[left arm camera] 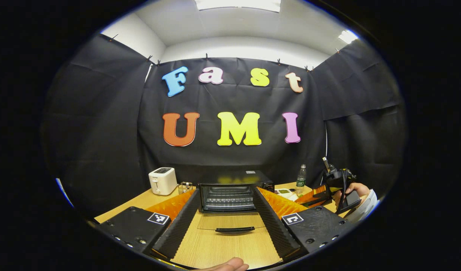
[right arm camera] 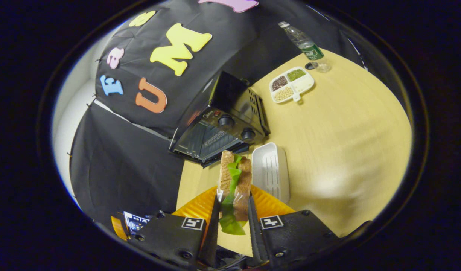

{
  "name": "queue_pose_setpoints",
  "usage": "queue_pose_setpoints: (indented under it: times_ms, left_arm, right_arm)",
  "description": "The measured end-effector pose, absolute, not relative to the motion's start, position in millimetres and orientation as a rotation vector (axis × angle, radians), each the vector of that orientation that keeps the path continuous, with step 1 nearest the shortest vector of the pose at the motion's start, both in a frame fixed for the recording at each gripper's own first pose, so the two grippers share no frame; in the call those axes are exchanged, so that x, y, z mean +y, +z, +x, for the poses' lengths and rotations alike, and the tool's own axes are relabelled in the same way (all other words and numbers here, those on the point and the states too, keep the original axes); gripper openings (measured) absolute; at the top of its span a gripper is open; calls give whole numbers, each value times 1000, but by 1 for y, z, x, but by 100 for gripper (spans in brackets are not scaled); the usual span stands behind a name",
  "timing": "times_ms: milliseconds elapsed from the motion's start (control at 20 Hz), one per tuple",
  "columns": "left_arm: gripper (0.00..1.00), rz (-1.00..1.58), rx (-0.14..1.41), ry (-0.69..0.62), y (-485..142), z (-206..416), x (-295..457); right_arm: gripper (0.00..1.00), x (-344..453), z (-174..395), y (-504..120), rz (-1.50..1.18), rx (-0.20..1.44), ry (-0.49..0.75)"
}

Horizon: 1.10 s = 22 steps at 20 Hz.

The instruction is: Open the electric oven with the left hand, put the food in, and close the electric oven.

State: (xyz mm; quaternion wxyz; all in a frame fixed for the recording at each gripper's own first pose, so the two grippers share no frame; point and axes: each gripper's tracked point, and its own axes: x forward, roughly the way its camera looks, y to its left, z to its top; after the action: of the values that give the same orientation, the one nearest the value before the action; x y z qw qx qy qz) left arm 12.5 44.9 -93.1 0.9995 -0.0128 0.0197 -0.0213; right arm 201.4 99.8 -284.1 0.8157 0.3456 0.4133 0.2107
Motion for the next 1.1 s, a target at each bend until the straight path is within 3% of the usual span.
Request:
queue_pose_setpoints:
  times_ms: [50,300,600,650,1100]
  left_arm:
    - [83,-28,42,-40,-96,11,50]
    - [83,-63,46,-20,-105,8,77]
    - [83,-72,58,-1,-113,4,103]
    - [93,-75,63,1,-115,4,106]
    - [93,-97,97,-51,-128,4,110]
  right_arm:
    - [37,110,203,-286,747,862,442]
    - [38,173,227,-275,887,693,444]
    - [37,240,257,-290,1035,582,343]
    - [37,247,266,-295,1056,565,316]
    - [37,283,348,-313,1128,331,102]
